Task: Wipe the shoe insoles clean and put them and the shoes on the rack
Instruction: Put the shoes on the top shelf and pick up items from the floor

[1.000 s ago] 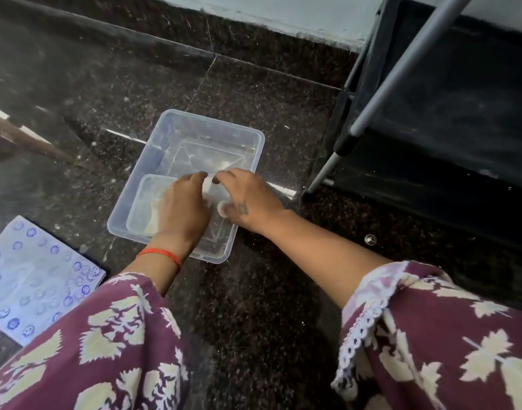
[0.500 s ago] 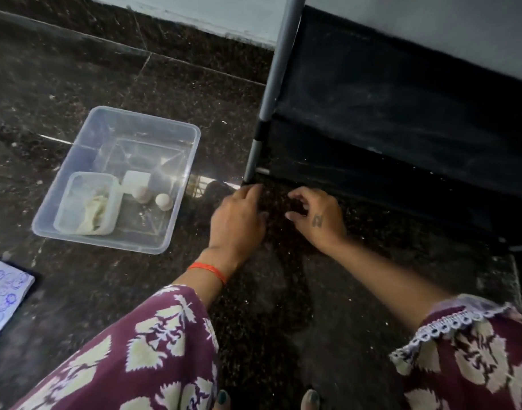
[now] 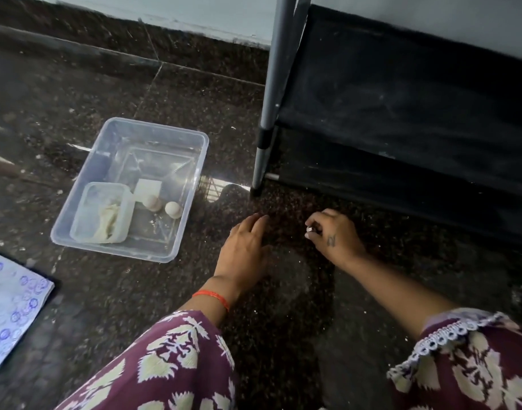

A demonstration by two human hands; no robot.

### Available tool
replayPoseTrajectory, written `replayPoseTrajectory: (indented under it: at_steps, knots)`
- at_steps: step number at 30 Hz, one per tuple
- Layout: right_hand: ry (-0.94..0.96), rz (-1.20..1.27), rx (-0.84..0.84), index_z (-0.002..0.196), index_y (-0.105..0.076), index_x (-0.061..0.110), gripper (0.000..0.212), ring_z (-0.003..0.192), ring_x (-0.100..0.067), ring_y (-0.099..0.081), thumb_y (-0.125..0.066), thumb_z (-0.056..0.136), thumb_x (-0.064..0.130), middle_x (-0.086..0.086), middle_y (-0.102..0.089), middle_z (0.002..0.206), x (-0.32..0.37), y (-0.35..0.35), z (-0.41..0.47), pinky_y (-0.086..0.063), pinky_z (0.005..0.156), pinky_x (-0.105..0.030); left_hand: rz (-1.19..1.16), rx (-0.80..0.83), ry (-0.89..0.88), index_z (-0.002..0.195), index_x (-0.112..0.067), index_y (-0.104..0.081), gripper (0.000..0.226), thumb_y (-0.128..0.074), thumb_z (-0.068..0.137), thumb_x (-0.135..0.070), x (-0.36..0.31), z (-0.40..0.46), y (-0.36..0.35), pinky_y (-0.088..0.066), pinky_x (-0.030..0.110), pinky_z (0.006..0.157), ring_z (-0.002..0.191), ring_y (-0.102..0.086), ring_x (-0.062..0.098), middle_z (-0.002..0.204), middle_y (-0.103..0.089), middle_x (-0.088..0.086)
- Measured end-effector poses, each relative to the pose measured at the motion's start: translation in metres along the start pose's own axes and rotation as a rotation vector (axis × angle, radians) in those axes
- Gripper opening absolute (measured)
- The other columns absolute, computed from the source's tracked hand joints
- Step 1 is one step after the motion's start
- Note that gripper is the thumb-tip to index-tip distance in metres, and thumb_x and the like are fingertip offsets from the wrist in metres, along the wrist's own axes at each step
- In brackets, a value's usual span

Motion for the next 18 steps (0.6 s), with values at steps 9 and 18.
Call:
replayPoseTrajectory:
  at_steps: [9, 18]
  knots:
    - [0.231, 0.241, 0.001, 0.088, -0.071, 0.011, 0.019, 0.077, -0.022, -0.064, -0.075, 0.070, 0.013, -0.008, -0.065, 0.088, 0.123, -0.019, 0.018, -0.051, 0.076, -0.030, -0.131, -0.397, 0.126, 0.125, 0.000, -0.055, 0.047, -0.065, 0.080, -0.004, 0.045, -0.021, 0.075, -0.042, 0.034, 0.096, 0.115, -0.056, 0.034, 0.124, -0.059, 0.018]
    - [0.617, -0.032, 0.155, 0.100, -0.064, 0.000, 0.021, 0.098, -0.033, -0.057, -0.059, 0.080, 0.005, -0.018, -0.061, 0.100, 0.275, -0.060, 0.027, -0.042, 0.082, -0.033, -0.236, -0.638, 0.470, 0.134, -0.010, -0.049, 0.052, -0.051, 0.083, 0.001, 0.142, -0.072, 0.134, -0.044, 0.046, 0.098, 0.113, -0.056, 0.035, 0.131, -0.054, 0.015]
Point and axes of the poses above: each hand's wrist, its own z-axis towards the middle knuckle, its own y-axis out of the back of the hand, x = y × z, the point moved 9 cm from there along z, towards the middle knuckle
